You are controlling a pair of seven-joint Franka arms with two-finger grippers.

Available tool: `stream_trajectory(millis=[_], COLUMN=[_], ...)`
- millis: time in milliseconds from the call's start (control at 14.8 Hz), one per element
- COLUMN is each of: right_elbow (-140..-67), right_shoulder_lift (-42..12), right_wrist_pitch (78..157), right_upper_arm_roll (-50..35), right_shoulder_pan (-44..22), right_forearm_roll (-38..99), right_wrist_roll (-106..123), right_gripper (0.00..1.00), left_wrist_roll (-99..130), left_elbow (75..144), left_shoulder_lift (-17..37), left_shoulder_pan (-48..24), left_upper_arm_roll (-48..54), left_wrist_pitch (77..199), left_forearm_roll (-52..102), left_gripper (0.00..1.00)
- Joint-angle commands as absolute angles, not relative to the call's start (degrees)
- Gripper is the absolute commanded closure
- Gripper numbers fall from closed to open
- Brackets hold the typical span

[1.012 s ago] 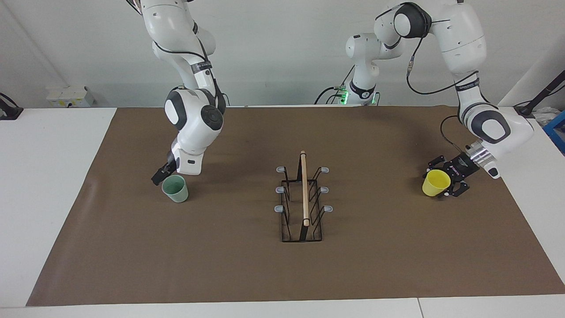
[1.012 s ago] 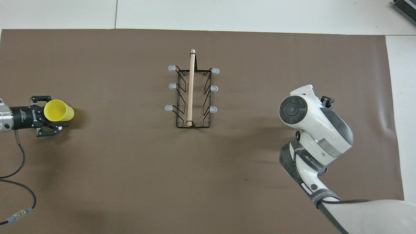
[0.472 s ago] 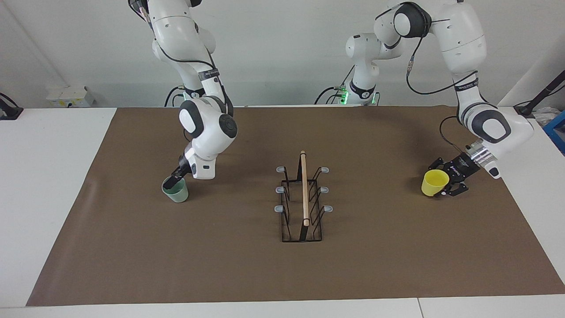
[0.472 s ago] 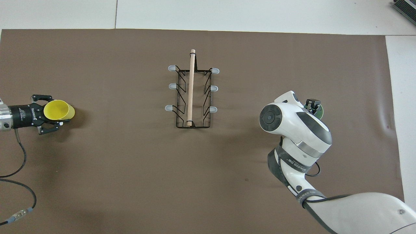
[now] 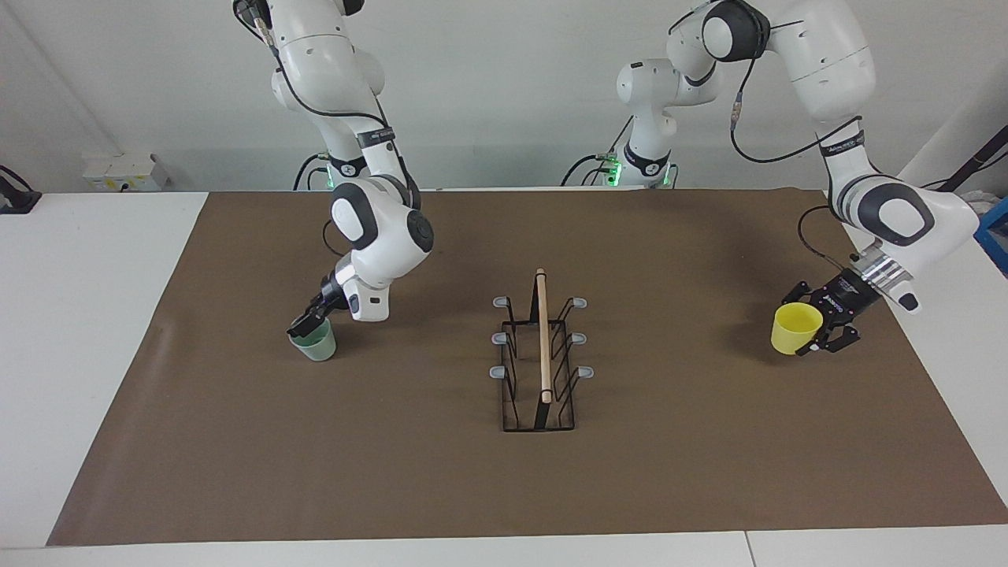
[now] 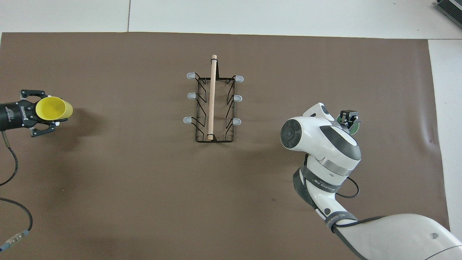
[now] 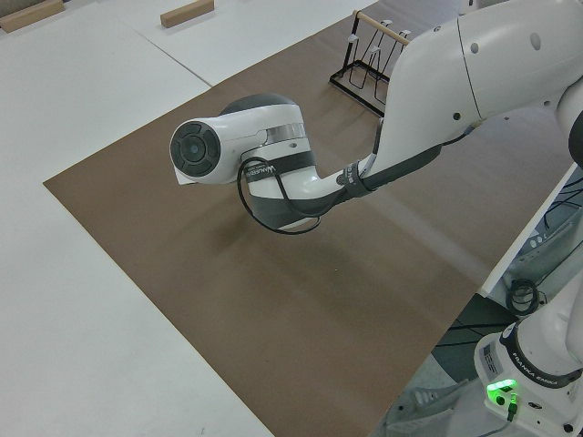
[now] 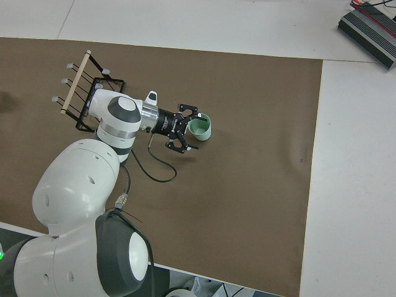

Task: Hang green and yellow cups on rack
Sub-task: 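Lift the yellow cup with the left gripper and tilt it sideways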

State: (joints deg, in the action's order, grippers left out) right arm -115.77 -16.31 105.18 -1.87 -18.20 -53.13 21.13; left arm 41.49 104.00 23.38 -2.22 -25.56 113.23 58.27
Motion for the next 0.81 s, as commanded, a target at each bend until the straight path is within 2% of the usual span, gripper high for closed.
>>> stream_trajectory(millis=[0, 472, 742], right_elbow=[-114.96, -112.41, -112.50], right_shoulder_lift=[-16.43, -19.86, -21.01], right_wrist_pitch=[105.03, 107.84, 107.49], right_upper_arm_roll=[-2.02, -2.02, -2.11], right_shoulder_pan=[-17.75, -16.96, -17.31], right_forearm_roll=[-56.59, -64.24, -63.37], right_wrist_roll=[22.15, 24.78, 24.79], right_gripper=[0.00, 0.00, 0.00], left_wrist_roll=[41.48, 43.84, 52.36], left_elbow=[103.01, 102.74, 102.39], left_shoulder_lift=[22.41, 15.48, 11.35], left_shoulder_pan=[-4.30, -5.19, -5.10], left_upper_arm_roll=[-26.19, -25.49, -19.97], left_wrist_pitch=[115.48, 116.98, 116.98], left_forearm_roll=[53.72, 41.67, 31.05], left_gripper=[1.00, 1.00, 1.00])
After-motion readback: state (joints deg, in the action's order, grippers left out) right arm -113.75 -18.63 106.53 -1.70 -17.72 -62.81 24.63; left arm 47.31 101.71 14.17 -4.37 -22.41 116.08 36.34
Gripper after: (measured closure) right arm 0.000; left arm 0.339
